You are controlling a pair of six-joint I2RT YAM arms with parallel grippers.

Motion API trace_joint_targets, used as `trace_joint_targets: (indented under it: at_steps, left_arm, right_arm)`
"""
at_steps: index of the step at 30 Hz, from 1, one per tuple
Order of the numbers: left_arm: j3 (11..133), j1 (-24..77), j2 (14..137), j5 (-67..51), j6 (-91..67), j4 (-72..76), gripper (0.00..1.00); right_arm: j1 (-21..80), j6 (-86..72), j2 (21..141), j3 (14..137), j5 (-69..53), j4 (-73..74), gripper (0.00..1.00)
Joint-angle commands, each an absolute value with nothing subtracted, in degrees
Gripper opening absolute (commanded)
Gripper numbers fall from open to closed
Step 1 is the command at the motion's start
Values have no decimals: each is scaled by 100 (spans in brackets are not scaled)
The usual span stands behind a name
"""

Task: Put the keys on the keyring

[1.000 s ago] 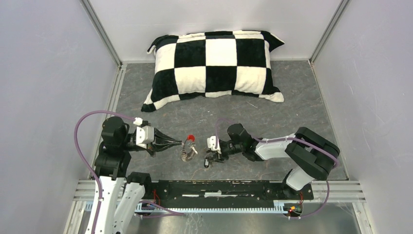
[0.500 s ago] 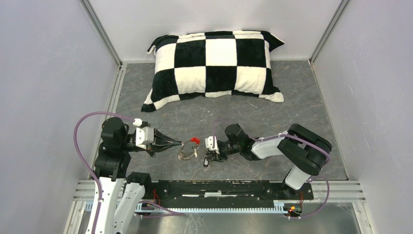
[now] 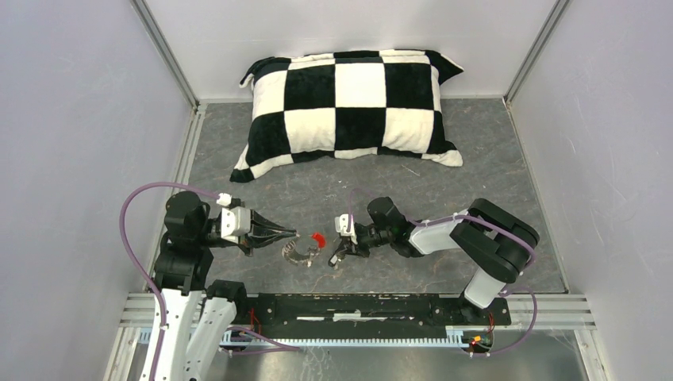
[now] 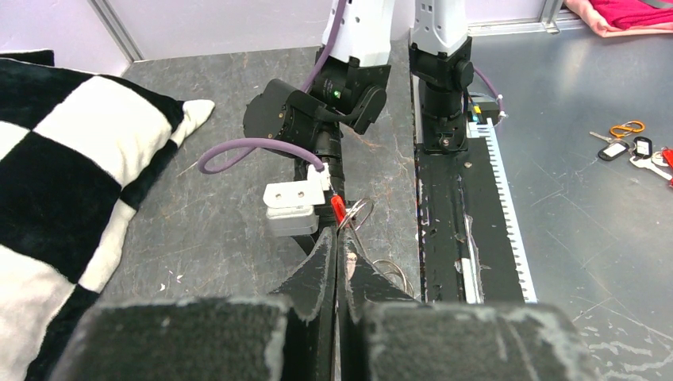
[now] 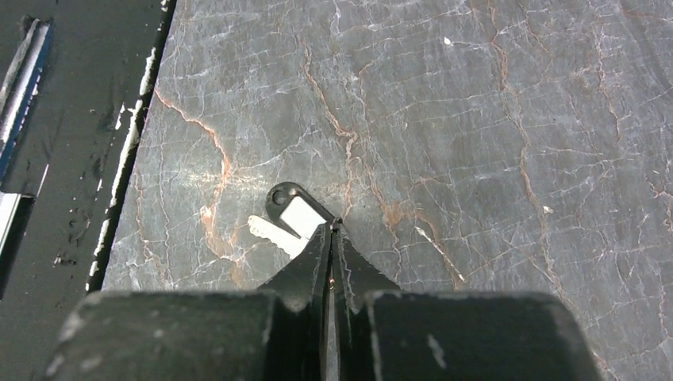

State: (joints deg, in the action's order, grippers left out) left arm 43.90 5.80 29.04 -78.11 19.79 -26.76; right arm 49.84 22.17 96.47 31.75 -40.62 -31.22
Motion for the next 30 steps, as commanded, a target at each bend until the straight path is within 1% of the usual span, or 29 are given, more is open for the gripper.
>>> trace_joint_targets:
  at_steps: [1, 4, 10, 13, 17, 22, 27, 30]
  left_arm:
    - [4597, 554, 2836, -7879, 1859, -2598, 2]
    - [4605, 555, 2830, -7892, 1859, -2601, 2]
    - [4597, 554, 2804, -7885, 1848, -2601, 2]
    - [4573, 554, 2801, -7879, 1845, -2601, 2]
    - [4500, 556, 2815, -7840, 1773, -2600, 2]
    - [4359, 558, 2934, -7833, 1615, -2596, 2]
    - [4369, 559, 3066, -7774, 1538, -2598, 2]
    - [4344, 554, 3061, -7760, 1538, -2589, 2]
  right_arm:
    - [4939, 1975, 9708, 3393, -4322, -3414, 5]
    - [4903, 1862, 9709, 3393, -4336, -3470, 0]
    - [4886, 1813, 9714, 3420, -4412, -3427, 1]
    - [4887, 1797, 9514, 3347, -4417, -3404, 0]
    - [4900, 1793, 8674, 3034, -4296, -3278, 0]
    - [4992, 1811, 7173, 2578, -3939, -2770, 0]
    - [5121, 2062, 6037, 2807, -3764, -1590, 0]
    - [5207, 2215, 5592, 3037, -3647, -1106, 0]
